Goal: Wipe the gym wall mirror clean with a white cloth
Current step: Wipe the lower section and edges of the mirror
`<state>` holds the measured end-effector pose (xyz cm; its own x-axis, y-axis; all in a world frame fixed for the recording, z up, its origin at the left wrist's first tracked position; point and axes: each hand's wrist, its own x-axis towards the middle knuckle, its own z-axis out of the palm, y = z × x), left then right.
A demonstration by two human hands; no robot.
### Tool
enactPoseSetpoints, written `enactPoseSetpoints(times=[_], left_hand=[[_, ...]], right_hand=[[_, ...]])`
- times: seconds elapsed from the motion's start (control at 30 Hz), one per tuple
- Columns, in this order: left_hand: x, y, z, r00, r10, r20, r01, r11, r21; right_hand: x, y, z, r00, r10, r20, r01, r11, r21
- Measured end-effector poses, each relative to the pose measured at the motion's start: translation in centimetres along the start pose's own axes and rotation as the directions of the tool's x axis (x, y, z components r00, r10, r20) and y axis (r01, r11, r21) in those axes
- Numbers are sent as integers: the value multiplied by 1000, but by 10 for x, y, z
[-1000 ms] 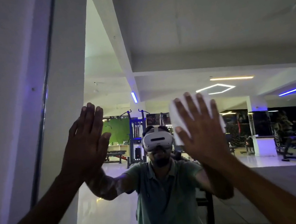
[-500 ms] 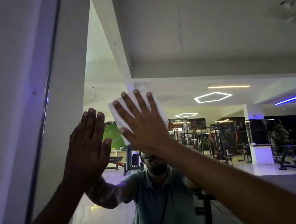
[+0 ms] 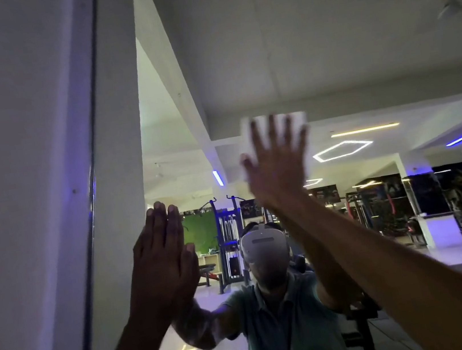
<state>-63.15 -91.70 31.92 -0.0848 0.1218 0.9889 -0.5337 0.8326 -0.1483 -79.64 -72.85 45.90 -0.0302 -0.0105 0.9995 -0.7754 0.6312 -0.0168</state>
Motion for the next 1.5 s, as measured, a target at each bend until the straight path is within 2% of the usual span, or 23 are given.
enactPoseSetpoints(times=[0.07,0.13,0.2,0.27,0.33,0.43,0.53,0.6,0.67,0.77,0.87,0.93,1.0,1.1,1.17,1.2,1.37,1.5], left_hand=[[2,-3,-1,1000,5,-6,-5,1000,-3],[1,-4,-3,1000,-1,-13,1,1000,-21],[1,-5,-3,1000,13,-14,-13,999,-43],[0,-6,-2,1000,16,-4,-16,999,-47],[-1,-5,-3,1000,9,-5,-9,999,-45],[-2,-2,-2,1000,16,-18,-16,999,-32],[-3,3,0,999,28,-43,-28,1000,-12],[-4,3,0,997,35,-64,-36,999,-8],[-3,3,5,996,50,-75,-51,999,-9],[7,-5,3,982,179,-57,-182,982,-44],[3,-38,-29,974,223,46,-223,975,-15],[-13,-70,-50,973,217,84,-226,966,127],[-37,-104,-63,981,156,113,-179,955,236],[-63,-140,-61,985,117,129,-152,940,304],[-72,-149,-52,985,128,113,-157,939,307],[-74,-152,-48,987,124,105,-150,944,292],[-74,-168,-49,980,115,160,-130,988,89],[-74,-174,-56,969,118,218,-123,992,12]], right_hand=[[-6,-47,6,976,-219,8,219,976,16],[-21,-69,9,913,-404,54,402,915,35],[-37,-58,10,835,-546,67,544,838,46],[-45,-22,6,809,-584,63,584,812,22],[-50,31,0,872,-486,65,487,873,-1],[-62,123,-15,980,-189,67,193,979,-69],[-83,153,-22,997,49,63,-43,994,-99],[-91,120,-19,988,150,23,-149,987,-58],[-101,69,-15,992,125,15,-125,992,-11],[-125,-4,-3,984,-164,63,160,985,56],[-142,-45,8,856,-508,98,499,861,99],[-132,-39,8,794,-595,125,593,803,58],[-119,-23,6,816,-562,135,566,824,7],[-113,-23,2,950,-300,90,300,954,5],[-114,-60,6,986,-151,76,149,988,33],[-114,-86,10,989,-131,75,126,990,64],[-121,-216,36,936,-351,38,337,921,194],[-130,-234,45,865,-502,8,484,838,253]])
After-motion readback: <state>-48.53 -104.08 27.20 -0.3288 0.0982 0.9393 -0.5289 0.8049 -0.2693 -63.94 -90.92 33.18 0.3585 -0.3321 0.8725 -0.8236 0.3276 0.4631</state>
